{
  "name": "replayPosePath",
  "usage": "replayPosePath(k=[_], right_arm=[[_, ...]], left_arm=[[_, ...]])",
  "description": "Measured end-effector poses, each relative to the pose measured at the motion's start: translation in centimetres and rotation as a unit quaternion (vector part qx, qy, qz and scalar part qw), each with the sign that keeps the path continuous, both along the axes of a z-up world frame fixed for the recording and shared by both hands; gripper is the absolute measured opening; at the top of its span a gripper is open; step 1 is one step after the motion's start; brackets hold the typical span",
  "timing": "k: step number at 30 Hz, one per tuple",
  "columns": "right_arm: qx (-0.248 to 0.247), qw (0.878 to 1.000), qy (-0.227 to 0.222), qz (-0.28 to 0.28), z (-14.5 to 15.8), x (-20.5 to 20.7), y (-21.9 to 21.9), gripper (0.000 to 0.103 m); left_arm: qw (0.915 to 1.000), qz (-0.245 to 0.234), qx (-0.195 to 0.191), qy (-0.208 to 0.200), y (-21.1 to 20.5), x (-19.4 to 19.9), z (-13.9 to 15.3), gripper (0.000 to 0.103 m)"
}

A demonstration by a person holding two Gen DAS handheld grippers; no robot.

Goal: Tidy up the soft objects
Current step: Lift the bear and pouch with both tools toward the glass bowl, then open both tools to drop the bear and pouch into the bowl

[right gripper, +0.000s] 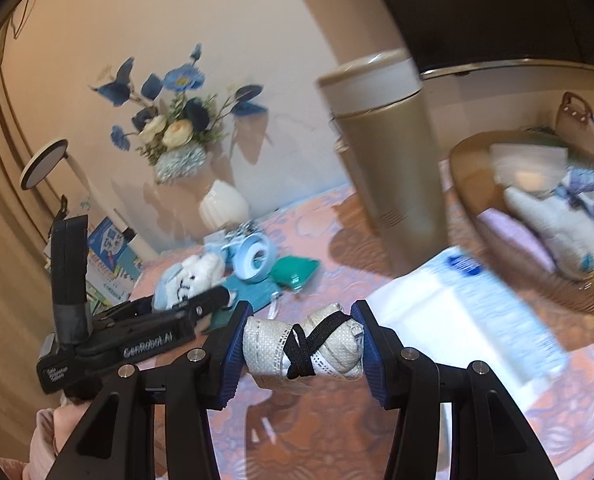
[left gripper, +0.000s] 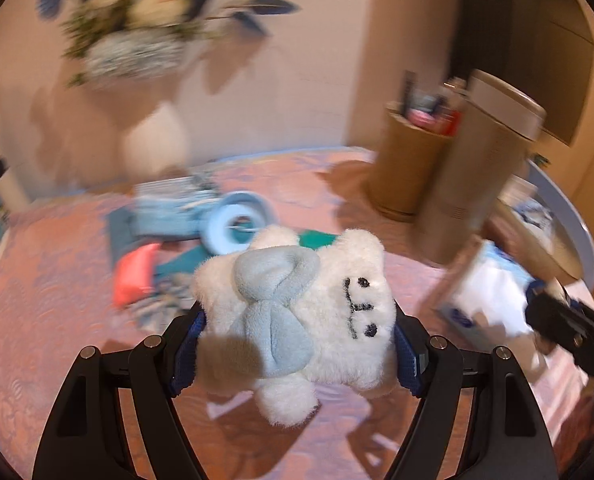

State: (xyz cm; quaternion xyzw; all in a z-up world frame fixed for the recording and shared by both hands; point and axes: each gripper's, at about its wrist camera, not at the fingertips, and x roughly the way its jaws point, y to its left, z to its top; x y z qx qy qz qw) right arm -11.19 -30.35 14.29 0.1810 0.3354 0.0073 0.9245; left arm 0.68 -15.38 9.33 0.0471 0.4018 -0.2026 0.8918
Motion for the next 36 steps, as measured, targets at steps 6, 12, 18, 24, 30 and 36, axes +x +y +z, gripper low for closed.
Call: replayPosePath(k=[6,12,18,24,30,36], right_arm=[[-0.007,0.999,0.000,-0.034,1.0,-0.9,-4.4,0.049],[-0.027,0.996,0.001,-0.079,2.4,-2.0,-8.7,0.049],[-0.032,0.991,0.011,-0.129,3.3,-2.6,-13.2,0.049],[-0.033,0.984,0.020,-0.173,4.1,-2.6,-17.6,0.049],[-0.029,0.979,0.021,-0.203,5.3,-2.3,-21.2,0.049],[-0.025,0.977,0.030,-0.210,5.5,-1.4,-23.4,0.049]], left_arm=[[0.9977,-0.067,0.004,-0.006,-5.2,-1.8,1.0,0.076],[0.9915,-0.130,0.001,-0.005,-9.9,-3.4,1.8,0.076],[0.9828,-0.184,-0.006,-0.010,-14.8,-4.5,2.5,0.076],[0.9750,-0.220,-0.028,-0.010,-19.0,-4.9,3.7,0.076],[0.9673,-0.251,-0.029,-0.016,-23.0,-4.8,4.0,0.076],[0.9596,-0.279,-0.039,0.001,-25.5,-4.6,3.4,0.076]])
